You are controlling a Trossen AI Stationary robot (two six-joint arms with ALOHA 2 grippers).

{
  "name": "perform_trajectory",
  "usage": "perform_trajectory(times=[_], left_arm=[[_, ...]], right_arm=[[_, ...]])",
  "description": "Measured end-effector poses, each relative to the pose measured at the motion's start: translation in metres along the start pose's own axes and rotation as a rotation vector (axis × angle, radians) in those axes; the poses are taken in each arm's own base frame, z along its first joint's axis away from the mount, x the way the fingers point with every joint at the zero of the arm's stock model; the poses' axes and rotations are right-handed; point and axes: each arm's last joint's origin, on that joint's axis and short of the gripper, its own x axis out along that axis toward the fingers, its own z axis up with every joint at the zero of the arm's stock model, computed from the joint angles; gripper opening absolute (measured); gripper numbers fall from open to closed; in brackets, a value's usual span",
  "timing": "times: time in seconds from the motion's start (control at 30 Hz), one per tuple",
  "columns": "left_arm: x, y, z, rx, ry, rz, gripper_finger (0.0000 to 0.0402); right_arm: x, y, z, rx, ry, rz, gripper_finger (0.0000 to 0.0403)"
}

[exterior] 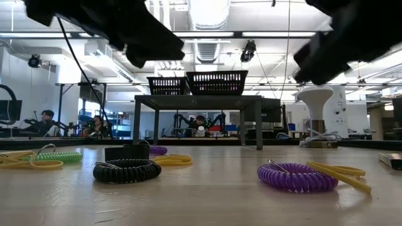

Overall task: Pick & Place Office Desk Supplies
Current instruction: Put the yellow rubber band into the top black bin on the shelf

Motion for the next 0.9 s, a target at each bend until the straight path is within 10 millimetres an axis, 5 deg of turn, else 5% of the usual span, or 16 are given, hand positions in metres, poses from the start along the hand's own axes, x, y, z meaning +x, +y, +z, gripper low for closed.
perform_trajectory(times=[0.43,0.9], left_arm=[[0.006,-0.042,-0.029,-0.124,0.032,-0.025,0.0177],[0.034,-0.047,-0.038,-0.143,0.03,0.031,0.0177]], right_arm=[[0.059,0.02,-0.03,-0.099,0.22,0.144,0.016],[0.057,0.017,-0.037,-0.118,0.301,0.11,0.0015]])
